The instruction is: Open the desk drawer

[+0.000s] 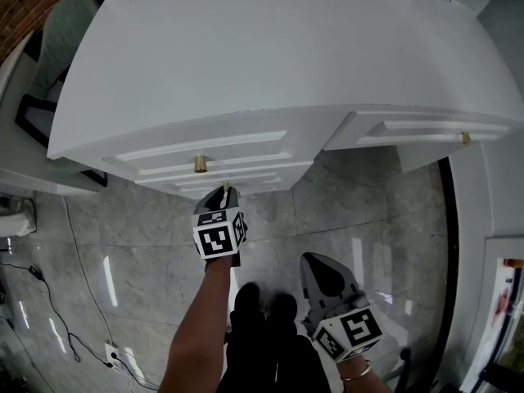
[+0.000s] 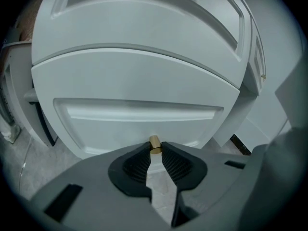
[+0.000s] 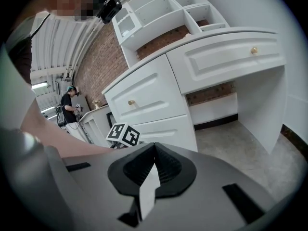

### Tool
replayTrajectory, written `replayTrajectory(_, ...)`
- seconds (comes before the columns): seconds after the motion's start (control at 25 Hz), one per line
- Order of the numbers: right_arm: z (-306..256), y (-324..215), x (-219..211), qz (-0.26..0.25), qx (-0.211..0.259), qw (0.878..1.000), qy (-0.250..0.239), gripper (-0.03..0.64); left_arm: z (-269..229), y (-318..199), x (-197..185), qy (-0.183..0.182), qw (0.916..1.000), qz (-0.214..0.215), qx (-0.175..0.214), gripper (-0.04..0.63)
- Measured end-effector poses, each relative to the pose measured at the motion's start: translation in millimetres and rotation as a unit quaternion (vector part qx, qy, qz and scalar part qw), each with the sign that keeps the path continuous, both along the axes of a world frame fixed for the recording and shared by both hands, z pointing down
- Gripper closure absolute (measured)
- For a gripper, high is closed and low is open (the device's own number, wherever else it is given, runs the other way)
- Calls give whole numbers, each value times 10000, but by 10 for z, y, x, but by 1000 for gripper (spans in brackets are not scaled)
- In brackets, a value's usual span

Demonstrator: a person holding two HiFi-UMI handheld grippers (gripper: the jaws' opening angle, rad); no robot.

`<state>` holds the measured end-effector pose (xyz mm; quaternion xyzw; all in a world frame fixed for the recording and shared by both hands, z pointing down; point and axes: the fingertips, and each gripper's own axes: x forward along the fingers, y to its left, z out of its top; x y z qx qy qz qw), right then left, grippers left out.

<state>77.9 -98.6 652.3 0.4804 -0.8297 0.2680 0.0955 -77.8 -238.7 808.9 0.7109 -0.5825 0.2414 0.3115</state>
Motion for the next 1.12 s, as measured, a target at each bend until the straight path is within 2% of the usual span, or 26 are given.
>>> replayTrajectory(0.28, -62, 113, 50, 146, -81, 9998, 61, 612, 4, 191, 25, -17, 9999, 62, -107, 517)
replayTrajectory(1.12, -381, 615, -163, 9, -183, 9996, 194, 612, -4, 1105, 94, -11, 9979, 359, -534, 517)
